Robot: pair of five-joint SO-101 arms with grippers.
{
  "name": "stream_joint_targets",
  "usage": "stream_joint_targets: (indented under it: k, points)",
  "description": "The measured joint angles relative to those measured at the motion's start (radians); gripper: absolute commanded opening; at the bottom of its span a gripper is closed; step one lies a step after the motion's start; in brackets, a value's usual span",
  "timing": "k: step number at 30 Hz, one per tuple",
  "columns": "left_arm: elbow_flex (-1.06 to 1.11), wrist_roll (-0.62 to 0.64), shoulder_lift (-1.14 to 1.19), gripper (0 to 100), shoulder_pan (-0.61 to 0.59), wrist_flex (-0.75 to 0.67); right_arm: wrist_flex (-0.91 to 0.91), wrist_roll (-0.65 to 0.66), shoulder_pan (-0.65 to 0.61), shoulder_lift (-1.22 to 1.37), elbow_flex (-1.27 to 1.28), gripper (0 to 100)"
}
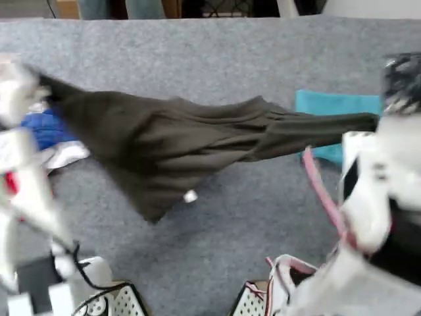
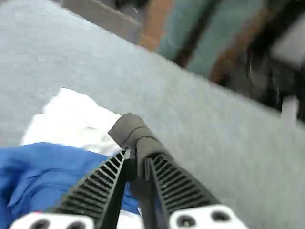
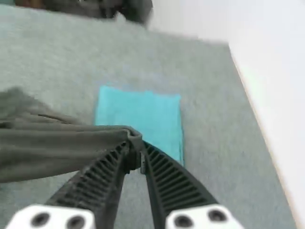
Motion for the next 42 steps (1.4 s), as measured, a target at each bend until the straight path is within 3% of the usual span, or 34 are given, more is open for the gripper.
stream_joint_targets:
  k: [3, 6, 13, 18, 21, 26, 34, 42]
  points:
    - [-0.031, -0.043, 0.201, 23, 0.152, 0.000, 0.000, 0.002, -0.123, -0.054, 0.018, 1.4]
    - [-0.097, -0.051, 0.405, 23, 0.238, 0.005, -0.029, 0.002, -0.161, -0.038, 0.103, 1.4]
    - [-0.348, -0.084, 0.549, 23, 0.206, 0.201, -0.258, 0.040, -0.130, 0.025, 0.358, 1.4]
    - [-0.451, -0.321, 0.517, 17, 0.267, 0.511, -0.400, 0.087, -0.110, 0.095, 0.494, 1.4]
    - [-0.351, -0.448, 0.442, 20, 0.331, 0.555, -0.473, 0.091, -0.109, 0.147, 0.542, 1.4]
    - [0.031, -0.546, 0.198, 22, 0.460, 0.450, -0.514, 0.091, -0.103, 0.239, 0.546, 1.4]
    - [0.818, -0.542, -0.382, 26, 0.753, 0.041, -0.520, 0.091, -0.066, 0.298, 0.546, 1.4]
    - [0.947, -0.505, -0.282, 26, 0.829, -0.035, -0.548, 0.089, -0.063, 0.298, 0.549, 1.4]
